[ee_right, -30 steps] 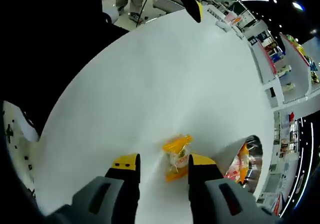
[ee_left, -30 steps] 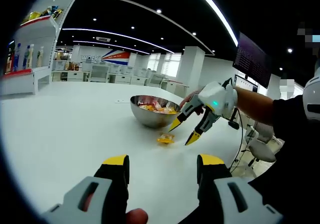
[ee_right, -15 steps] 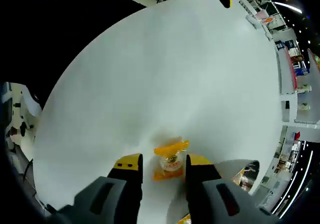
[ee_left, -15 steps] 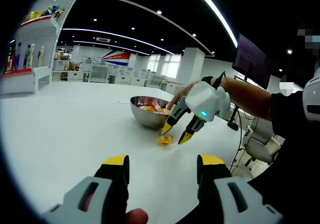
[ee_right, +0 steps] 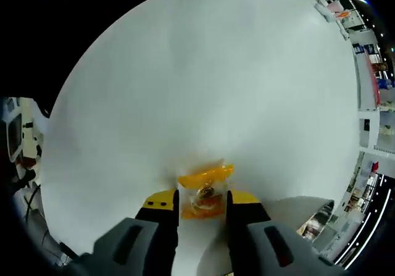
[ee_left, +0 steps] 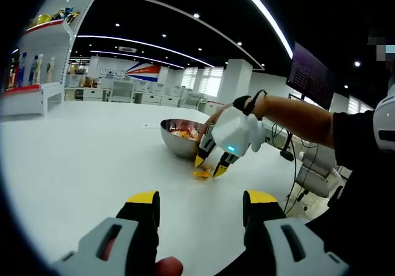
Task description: Pick up the marshmallows scattered on the table and place them into the bowl on the table
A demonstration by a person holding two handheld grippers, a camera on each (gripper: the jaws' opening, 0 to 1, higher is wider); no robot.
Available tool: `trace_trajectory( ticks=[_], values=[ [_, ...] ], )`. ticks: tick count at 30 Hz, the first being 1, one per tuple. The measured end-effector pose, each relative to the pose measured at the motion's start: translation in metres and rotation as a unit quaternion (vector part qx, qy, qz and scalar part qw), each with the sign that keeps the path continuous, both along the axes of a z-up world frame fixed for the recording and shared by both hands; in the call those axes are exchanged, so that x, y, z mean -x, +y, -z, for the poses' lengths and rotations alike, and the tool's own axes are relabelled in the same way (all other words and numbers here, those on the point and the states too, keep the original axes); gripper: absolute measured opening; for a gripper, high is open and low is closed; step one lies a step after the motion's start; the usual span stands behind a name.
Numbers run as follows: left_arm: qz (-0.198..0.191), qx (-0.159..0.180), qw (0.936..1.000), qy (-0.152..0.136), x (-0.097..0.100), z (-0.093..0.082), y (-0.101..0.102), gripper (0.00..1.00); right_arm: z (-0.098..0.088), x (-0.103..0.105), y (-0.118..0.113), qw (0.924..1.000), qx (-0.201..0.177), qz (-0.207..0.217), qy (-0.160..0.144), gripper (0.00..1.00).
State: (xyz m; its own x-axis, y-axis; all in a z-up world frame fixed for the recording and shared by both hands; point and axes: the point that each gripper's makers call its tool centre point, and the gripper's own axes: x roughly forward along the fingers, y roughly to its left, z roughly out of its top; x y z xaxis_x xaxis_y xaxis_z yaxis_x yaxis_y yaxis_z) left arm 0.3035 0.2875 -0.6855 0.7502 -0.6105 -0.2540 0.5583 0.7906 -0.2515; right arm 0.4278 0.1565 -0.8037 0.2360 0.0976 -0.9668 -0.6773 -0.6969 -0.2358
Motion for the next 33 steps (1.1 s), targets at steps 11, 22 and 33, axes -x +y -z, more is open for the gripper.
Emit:
trace_trajectory(
  ticks=[11,22,33],
  values=[
    [-0.001,-0.001,1.0000,0.000,-0.001,-0.001,0.000,0.55,-0.001,-0.002,0.001,0.9997,-0.018,0.019,0.000,0.21],
    [0.002,-0.004,1.0000,-0.001,0.000,-0.002,-0.003,0.55,-0.002,0.002,-0.006,0.9994,-0.028,0.019,0.001,0.19],
    [0.004,-0.005,1.0000,-0.002,0.001,-0.002,-0.005,0.54,-0.017,0.014,0.004,0.9971,-0.074,0.017,0.007,0.18]
  ],
)
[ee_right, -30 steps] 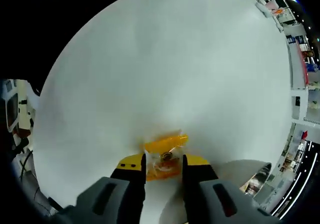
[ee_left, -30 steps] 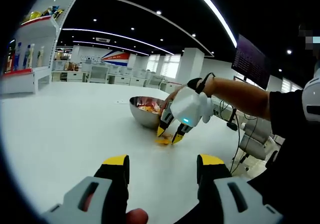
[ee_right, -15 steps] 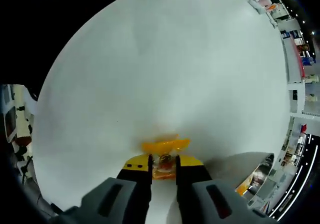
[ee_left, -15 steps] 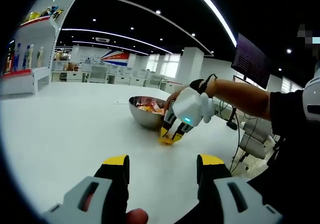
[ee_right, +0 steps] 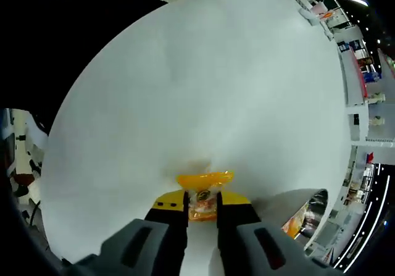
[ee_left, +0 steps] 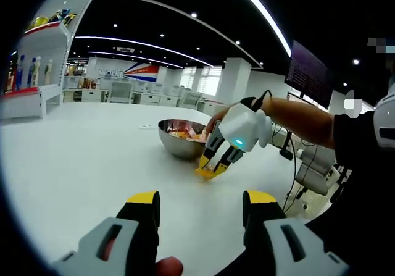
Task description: Pick up the marshmallows scattered on the table and place them into the bowl on the table
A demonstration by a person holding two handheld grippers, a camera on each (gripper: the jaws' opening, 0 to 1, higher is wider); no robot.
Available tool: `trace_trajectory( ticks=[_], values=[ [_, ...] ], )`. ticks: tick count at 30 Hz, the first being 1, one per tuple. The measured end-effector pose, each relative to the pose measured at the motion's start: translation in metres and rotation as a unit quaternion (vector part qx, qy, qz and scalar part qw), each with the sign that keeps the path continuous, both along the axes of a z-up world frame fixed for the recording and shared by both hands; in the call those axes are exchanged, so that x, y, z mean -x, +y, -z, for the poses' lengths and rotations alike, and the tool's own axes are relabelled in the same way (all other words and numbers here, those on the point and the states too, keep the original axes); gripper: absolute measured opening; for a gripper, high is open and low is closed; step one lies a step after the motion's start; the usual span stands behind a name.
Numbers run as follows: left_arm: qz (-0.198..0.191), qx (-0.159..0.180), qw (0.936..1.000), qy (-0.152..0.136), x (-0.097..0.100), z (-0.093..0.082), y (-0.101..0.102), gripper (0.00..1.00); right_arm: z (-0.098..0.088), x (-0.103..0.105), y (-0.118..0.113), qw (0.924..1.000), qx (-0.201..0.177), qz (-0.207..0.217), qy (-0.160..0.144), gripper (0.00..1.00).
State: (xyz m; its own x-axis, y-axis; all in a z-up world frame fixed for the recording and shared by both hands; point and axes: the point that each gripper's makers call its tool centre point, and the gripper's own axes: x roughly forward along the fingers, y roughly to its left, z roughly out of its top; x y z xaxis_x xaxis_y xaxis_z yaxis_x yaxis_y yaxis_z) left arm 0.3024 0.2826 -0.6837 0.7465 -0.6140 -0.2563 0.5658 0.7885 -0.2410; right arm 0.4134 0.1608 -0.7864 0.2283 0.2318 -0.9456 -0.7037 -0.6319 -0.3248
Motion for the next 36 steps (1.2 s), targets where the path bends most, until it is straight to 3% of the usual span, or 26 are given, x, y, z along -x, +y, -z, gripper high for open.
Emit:
trace_trajectory(
  ticks=[9,15,28,36],
  values=[
    [0.004,0.002,1.0000,0.000,-0.001,0.001,-0.002,0.54,-0.024,0.011,0.004,0.9967,-0.077,0.021,0.017,0.18],
    [0.005,0.002,1.0000,0.004,0.000,0.004,-0.002,0.54,-0.045,0.009,0.007,0.9863,-0.154,0.049,0.033,0.18],
    [0.010,0.003,0.9999,0.008,-0.003,0.007,-0.007,0.54,-0.088,0.007,0.010,0.9471,-0.295,0.105,0.070,0.18],
    [0.014,0.003,0.9999,0.007,-0.003,0.006,-0.010,0.54,-0.113,-0.010,0.006,0.9093,-0.382,0.152,0.066,0.18]
  ],
)
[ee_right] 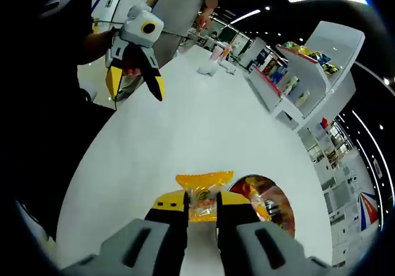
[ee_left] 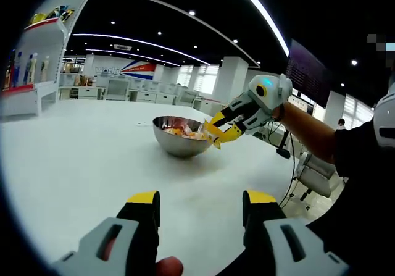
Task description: Pick up the marshmallows scattered on the table and place them into the bowl on the table
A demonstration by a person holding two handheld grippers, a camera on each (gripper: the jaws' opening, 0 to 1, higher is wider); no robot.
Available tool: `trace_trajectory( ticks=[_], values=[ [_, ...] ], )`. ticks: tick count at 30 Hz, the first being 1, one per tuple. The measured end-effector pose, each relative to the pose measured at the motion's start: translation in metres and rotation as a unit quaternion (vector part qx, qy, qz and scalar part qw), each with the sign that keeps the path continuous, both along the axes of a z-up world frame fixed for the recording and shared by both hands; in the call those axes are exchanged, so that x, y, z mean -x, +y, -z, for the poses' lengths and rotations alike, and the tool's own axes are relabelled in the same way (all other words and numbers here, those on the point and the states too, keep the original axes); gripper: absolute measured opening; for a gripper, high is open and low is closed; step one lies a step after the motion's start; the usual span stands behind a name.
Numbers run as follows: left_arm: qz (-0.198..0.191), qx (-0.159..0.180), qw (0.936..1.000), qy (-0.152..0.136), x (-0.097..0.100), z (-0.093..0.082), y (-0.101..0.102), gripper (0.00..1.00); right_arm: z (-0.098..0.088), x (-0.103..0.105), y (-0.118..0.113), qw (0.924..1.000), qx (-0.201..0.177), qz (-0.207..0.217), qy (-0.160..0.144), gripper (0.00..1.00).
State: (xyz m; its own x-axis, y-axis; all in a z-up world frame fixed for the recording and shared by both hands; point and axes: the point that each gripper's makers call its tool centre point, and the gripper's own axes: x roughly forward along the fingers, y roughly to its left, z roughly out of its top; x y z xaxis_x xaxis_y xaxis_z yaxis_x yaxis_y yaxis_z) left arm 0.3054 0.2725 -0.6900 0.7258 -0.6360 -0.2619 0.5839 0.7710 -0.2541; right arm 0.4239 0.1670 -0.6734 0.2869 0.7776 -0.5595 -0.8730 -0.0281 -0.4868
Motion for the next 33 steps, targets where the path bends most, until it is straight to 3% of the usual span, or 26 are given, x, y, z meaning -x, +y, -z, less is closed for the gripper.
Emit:
trace_trajectory(
  ticks=[4,9,15,19,24,33],
  values=[
    [-0.004,-0.002,1.0000,0.002,0.000,0.001,0.003,0.54,-0.010,-0.010,-0.004,0.9983,-0.045,0.033,0.016,0.18],
    [-0.006,-0.001,1.0000,0.001,0.001,0.000,0.004,0.54,-0.023,-0.024,-0.011,0.9900,-0.111,0.078,0.038,0.18],
    [-0.004,-0.002,1.0000,0.001,0.001,0.000,0.003,0.54,-0.028,-0.041,-0.025,0.9832,-0.137,0.117,0.029,0.18],
    [-0.004,-0.003,1.0000,0.001,0.000,0.000,0.003,0.54,-0.035,-0.056,-0.035,0.9708,-0.178,0.157,0.033,0.18],
    [-0.002,-0.005,1.0000,0.000,-0.001,-0.001,0.001,0.54,-0.032,-0.070,-0.048,0.9616,-0.193,0.192,0.035,0.18],
    [-0.002,-0.008,1.0000,0.003,-0.003,0.000,0.001,0.54,-0.027,-0.097,-0.078,0.9330,-0.229,0.275,0.039,0.18]
  ],
)
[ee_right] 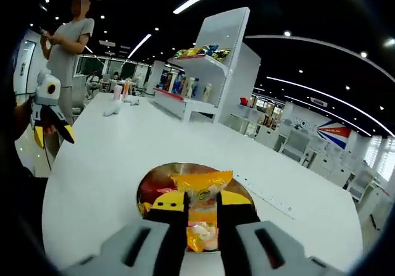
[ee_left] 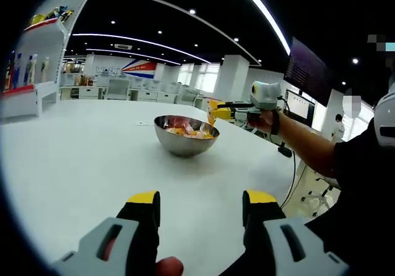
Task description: Pick up the marshmallows scattered on the table and place them into the bowl on the table
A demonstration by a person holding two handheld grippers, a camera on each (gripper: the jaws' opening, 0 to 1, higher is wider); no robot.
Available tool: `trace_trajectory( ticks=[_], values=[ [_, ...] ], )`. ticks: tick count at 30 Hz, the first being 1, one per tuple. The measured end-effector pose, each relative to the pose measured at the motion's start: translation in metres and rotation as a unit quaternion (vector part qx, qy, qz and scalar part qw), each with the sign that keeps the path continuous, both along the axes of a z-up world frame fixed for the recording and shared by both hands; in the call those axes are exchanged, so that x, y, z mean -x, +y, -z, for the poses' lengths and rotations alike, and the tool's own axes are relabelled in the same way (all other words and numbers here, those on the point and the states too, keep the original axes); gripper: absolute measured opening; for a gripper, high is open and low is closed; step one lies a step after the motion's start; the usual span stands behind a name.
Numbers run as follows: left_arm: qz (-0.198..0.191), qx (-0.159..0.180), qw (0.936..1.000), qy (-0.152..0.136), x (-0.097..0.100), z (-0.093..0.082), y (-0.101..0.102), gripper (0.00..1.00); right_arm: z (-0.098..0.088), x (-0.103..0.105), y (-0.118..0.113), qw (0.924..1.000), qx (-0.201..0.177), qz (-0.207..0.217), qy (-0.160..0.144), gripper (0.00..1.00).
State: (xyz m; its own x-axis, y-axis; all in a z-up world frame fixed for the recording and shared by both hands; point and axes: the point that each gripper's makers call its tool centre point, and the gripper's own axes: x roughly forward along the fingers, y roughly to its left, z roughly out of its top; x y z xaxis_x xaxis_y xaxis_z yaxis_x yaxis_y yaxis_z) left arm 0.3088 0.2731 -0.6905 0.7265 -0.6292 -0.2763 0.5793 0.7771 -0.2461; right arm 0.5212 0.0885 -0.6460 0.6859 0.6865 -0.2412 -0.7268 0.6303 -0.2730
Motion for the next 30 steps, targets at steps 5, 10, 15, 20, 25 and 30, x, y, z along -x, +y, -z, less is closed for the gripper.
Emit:
trace_trajectory(
  ticks=[5,10,15,20,25,30],
  values=[
    [-0.001,-0.002,1.0000,0.002,-0.002,0.001,0.000,0.54,-0.002,-0.013,-0.013,0.9994,-0.020,0.029,-0.008,0.18],
    [0.002,-0.002,1.0000,0.002,-0.002,0.001,-0.002,0.54,0.003,-0.019,-0.019,0.9986,-0.019,0.048,-0.007,0.19],
    [0.002,-0.002,1.0000,0.004,-0.002,0.003,-0.003,0.54,0.004,-0.022,-0.019,0.9981,-0.024,0.057,-0.004,0.19],
    [-0.001,-0.002,1.0000,0.005,-0.002,0.003,-0.001,0.54,0.004,-0.023,-0.018,0.9976,-0.031,0.062,0.004,0.19],
    [-0.002,-0.002,1.0000,0.006,-0.002,0.004,0.000,0.54,0.000,-0.028,-0.016,0.9971,-0.043,0.063,0.007,0.20],
    [-0.002,0.000,1.0000,0.006,-0.003,0.004,0.000,0.54,-0.002,-0.026,-0.010,0.9962,-0.067,0.047,0.028,0.31]
  ],
)
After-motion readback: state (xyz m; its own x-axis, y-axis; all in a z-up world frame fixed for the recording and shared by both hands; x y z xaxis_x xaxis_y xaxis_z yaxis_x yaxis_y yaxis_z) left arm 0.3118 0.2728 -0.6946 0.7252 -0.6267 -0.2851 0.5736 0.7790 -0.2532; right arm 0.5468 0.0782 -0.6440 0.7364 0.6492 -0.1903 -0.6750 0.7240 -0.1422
